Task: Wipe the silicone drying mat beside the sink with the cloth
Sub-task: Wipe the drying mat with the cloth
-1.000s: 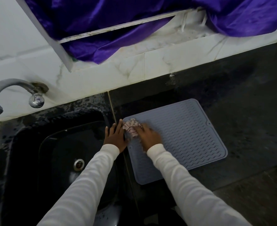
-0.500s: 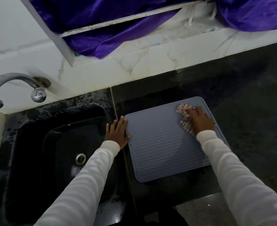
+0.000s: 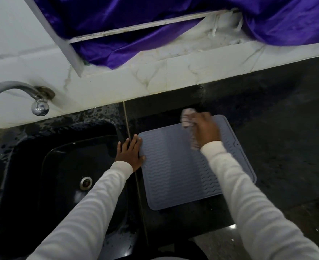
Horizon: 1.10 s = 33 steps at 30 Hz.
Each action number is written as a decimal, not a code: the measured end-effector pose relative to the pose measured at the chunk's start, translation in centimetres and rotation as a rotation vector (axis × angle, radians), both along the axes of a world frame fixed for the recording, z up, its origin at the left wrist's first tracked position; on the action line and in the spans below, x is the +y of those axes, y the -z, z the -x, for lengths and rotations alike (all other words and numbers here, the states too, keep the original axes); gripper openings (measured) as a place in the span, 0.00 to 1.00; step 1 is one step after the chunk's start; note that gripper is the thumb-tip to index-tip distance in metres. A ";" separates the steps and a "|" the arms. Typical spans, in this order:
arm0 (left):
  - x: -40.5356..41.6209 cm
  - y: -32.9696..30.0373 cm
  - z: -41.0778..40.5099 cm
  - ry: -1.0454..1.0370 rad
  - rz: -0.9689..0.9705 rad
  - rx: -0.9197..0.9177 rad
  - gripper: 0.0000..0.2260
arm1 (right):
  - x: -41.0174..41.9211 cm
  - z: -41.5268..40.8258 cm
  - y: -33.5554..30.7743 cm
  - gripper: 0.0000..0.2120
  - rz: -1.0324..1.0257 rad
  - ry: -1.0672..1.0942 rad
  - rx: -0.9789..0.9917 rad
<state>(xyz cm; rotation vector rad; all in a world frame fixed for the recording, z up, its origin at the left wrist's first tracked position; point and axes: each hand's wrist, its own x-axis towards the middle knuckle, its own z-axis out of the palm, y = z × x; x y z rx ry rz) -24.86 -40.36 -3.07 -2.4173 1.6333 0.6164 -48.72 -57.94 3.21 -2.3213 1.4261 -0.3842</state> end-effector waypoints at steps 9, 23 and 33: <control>0.0 -0.2 -0.2 0.077 -0.001 -0.156 0.31 | 9.9 -12.7 5.7 0.24 -0.191 -0.390 0.151; 0.2 0.6 -0.4 -0.027 0.042 0.020 0.35 | -2.6 0.9 6.7 0.22 0.038 -0.092 0.322; 0.2 0.7 -0.4 -0.018 0.030 0.006 0.35 | -8.1 9.0 5.3 0.17 0.017 0.208 0.297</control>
